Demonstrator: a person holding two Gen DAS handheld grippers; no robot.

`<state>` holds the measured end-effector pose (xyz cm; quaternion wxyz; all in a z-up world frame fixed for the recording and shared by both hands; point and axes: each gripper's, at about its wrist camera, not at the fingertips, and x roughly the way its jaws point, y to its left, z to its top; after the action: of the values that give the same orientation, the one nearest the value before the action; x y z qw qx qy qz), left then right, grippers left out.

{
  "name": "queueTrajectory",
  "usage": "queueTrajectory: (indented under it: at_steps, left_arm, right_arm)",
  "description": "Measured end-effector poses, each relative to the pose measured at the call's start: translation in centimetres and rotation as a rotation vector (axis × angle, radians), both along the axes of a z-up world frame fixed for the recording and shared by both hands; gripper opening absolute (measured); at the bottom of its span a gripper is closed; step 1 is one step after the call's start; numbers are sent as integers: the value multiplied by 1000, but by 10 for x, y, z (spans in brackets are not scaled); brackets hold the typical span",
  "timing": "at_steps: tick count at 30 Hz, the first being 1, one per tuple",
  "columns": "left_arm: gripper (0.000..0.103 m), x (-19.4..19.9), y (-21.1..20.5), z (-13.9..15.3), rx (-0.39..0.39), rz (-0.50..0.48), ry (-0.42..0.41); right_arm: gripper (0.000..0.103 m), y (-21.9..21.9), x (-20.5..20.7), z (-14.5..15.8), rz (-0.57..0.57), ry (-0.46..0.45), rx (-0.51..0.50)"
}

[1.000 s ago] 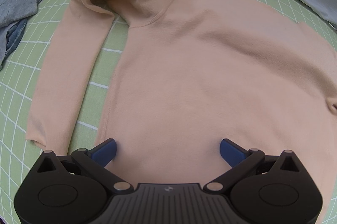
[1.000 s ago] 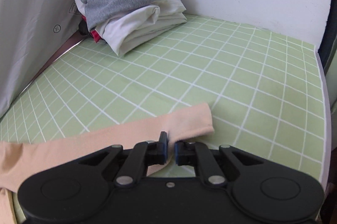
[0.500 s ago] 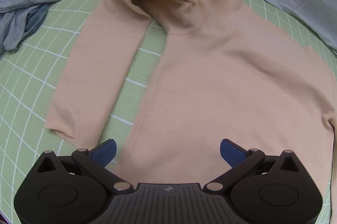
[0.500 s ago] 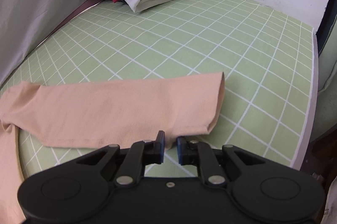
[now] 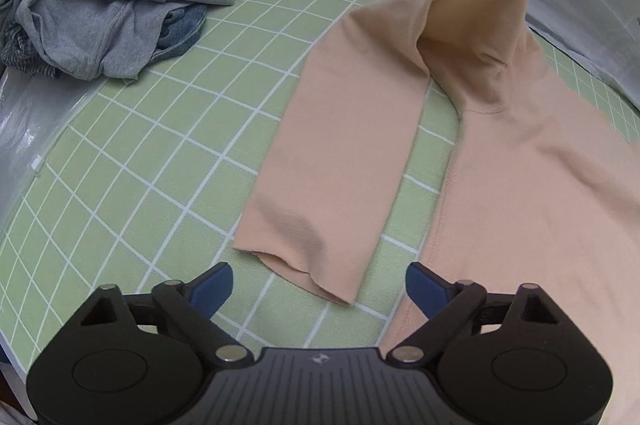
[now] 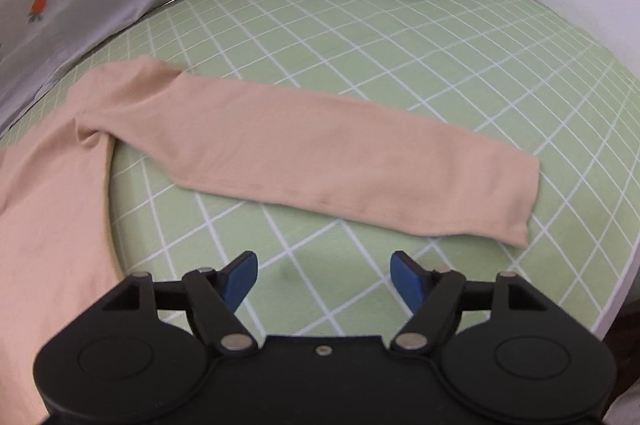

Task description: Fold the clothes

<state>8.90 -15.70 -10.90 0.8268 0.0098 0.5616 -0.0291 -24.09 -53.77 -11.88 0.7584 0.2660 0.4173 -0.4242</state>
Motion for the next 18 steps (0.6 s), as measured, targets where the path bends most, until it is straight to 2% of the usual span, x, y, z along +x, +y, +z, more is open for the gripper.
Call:
queueTrajectory:
  at_steps: [1,3,12,14,15,16,17,18]
  left_arm:
    - [78,1,1,-2,-12,-2,3]
    - [71,4,2,-6,-37,-9,9]
    - [66,5,-10,-18,-17,-95,7]
    - [57,2,-10,-18,-4,-118,-16]
    - [49,1,-11,-17,3,-130,-29]
    - [33,-1,-11,-17,10,-142,-41]
    - [24,-1,-7,-17,-15,-137,-32]
    - [5,-1,-4,-16,-43,-130,-22]
  right_arm:
    - [75,5,5,3,33,8,-19]
    - [76,10,13,7,74,24,-49]
    - [76,19,25,11,124,64,-67]
    - [76,22,24,12,125,68,-73]
    - [76,24,23,12,125,70,-76]
    - [76,24,22,12,121,69,-75]
    - [76,25,20,11,116,63,-69]
    - [76,26,18,10,110,56,-62]
